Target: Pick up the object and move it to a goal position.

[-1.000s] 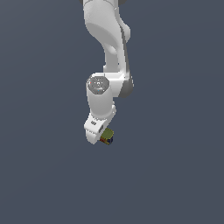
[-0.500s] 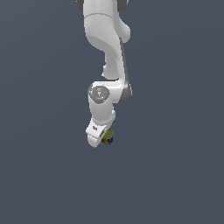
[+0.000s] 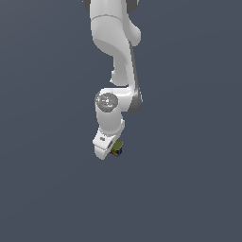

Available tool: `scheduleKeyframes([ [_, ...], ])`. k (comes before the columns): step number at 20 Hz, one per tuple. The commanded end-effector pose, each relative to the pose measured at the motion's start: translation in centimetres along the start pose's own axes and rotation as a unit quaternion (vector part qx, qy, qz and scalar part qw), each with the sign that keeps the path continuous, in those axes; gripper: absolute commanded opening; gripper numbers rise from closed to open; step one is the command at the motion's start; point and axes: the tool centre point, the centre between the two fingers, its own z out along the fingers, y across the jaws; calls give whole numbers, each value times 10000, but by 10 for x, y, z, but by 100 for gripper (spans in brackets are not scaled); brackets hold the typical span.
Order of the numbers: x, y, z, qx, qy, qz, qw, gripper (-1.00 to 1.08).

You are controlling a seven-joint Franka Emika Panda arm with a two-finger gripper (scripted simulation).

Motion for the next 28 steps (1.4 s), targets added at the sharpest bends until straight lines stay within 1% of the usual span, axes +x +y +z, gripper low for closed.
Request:
scheduleKeyframes([
  [1,0,0,0,3,1,-1,10000,-100],
  [8,1,-4,-8,-1,0,-1,10000,-100],
  [14,6,-15,-32,-2,-5,-3,10000,-100],
  [20,13,-35,-75,-3,-9,-5,10000,-100],
  [28,28,-72,-154,-4,-14,-9,10000,-100],
])
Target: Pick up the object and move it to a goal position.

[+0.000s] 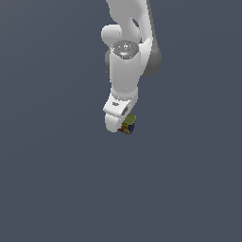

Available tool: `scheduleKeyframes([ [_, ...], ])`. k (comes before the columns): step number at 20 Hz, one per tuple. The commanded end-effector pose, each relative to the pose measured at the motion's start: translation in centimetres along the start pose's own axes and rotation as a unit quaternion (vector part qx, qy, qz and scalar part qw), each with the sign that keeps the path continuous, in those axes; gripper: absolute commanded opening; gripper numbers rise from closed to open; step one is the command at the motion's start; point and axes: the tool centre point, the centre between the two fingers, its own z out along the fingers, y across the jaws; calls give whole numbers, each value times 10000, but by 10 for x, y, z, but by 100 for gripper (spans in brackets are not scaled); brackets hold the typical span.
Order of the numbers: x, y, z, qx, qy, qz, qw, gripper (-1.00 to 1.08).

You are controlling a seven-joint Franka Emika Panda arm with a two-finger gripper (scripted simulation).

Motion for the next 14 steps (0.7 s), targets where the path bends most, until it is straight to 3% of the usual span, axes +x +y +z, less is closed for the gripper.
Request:
scheduleKeyframes([
  [1,5,-12,-29,-20,7,-3,10000,-100],
  [14,33,-77,-174,-16,12,-10,10000,-100],
])
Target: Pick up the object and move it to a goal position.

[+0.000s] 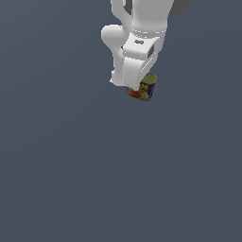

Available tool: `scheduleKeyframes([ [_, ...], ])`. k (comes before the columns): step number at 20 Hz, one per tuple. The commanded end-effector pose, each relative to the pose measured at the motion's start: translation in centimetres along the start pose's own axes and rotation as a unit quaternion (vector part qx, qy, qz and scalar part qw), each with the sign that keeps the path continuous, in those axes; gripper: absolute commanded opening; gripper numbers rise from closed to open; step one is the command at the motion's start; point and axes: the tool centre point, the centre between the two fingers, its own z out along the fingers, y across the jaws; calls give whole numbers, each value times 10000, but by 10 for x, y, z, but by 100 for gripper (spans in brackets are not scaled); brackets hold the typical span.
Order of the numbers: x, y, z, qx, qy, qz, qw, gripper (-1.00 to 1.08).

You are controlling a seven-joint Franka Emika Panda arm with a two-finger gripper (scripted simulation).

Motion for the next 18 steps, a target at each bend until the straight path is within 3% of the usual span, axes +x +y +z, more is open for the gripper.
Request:
scheduleKeyframes([
  [1,5,-12,-29,-13,8,0,10000,-100],
  [10,20,-42,-105,-12,14,6,10000,-100],
  [18,27,-53,-137,-12,16,12,10000,-100],
])
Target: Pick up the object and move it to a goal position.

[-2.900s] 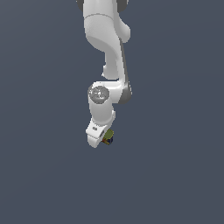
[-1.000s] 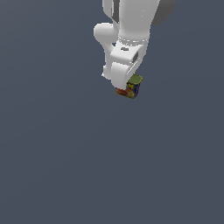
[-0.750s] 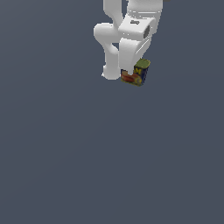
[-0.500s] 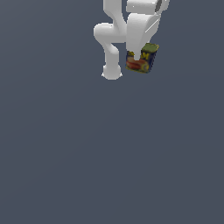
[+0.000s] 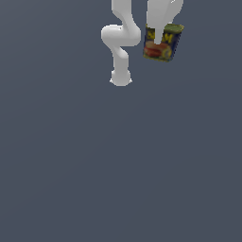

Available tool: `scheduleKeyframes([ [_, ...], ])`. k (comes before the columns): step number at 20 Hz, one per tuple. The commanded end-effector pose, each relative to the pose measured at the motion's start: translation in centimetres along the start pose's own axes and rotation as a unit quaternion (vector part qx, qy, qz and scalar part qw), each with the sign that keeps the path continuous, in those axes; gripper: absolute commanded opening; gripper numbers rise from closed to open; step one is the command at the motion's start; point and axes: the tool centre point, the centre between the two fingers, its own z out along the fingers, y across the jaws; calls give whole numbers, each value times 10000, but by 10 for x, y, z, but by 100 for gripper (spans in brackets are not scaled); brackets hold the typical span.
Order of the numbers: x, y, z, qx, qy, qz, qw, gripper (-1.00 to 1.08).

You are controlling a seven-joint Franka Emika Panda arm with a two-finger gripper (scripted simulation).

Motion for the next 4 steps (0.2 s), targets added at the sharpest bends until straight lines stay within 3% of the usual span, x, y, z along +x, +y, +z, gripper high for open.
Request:
scheduleKeyframes([
  [1,1,-2,-8,-12,8,4,10000,-100],
  [4,2,-2,-10,-12,9,6,10000,-100],
])
